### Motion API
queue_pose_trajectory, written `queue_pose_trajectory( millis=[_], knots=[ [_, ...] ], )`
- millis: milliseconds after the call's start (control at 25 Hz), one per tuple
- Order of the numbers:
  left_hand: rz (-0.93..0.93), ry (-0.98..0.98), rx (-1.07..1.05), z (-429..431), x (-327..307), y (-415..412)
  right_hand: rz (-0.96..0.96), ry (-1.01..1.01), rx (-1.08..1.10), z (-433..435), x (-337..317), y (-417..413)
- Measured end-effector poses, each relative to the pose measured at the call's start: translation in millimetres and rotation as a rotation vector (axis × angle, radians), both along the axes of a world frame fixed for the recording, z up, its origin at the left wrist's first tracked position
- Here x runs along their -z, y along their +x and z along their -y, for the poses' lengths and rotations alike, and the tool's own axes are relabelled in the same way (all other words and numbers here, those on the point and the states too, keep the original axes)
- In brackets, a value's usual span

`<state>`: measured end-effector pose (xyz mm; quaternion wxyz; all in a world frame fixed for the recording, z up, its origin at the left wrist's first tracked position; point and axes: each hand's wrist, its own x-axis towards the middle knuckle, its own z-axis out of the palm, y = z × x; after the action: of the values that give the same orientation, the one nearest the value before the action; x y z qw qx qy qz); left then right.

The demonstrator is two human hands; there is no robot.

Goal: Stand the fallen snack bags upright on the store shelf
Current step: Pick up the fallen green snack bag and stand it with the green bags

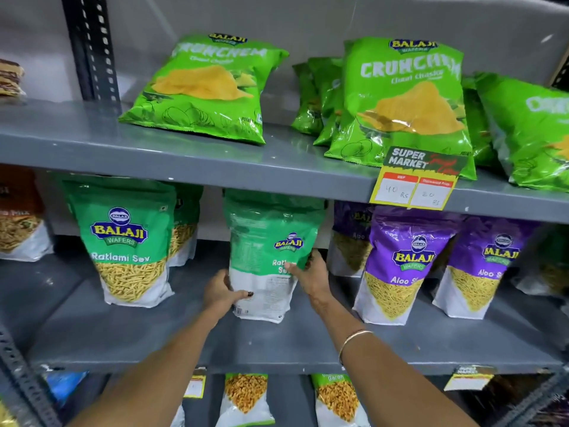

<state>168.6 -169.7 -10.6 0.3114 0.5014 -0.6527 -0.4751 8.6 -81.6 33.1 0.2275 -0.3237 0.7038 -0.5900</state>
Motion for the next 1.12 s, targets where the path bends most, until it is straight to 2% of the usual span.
queue_pose_trajectory(
  millis=[160, 320, 440, 560, 760, 960, 1120],
  knots=[
    [0.026, -0.005, 0.032, -7.9, 5.2, -4.5, -0.066, 0.143, 0.037, -17.0, 32.2, 8.2],
    [0.155, -0.009, 0.065, -3.2, 32.3, -13.8, -0.111, 0.221, -0.137, -31.8, 69.9, 39.9],
    [0.181, 0.004, 0.105, -31.9, 0.4, -9.8, -0.110, 0.190, -0.157, -29.8, 72.1, 51.3],
    [0.293, -0.045, 0.135, -47.7, -15.5, -8.7, -0.123, 0.241, -0.144, -24.0, 70.5, 53.2],
    [0.218, 0.013, 0.115, -40.7, -11.1, -8.4, -0.158, 0.258, -0.041, -23.4, 67.0, 43.3],
    [0.067, 0.048, 0.105, -25.3, -16.6, -13.8, -0.076, 0.208, -0.182, -19.2, 71.4, 12.7],
    [-0.028, 0.179, 0.255, -15.6, -15.7, -24.1, -0.112, 0.234, -0.281, -6.9, 80.1, -12.6]
  ],
)
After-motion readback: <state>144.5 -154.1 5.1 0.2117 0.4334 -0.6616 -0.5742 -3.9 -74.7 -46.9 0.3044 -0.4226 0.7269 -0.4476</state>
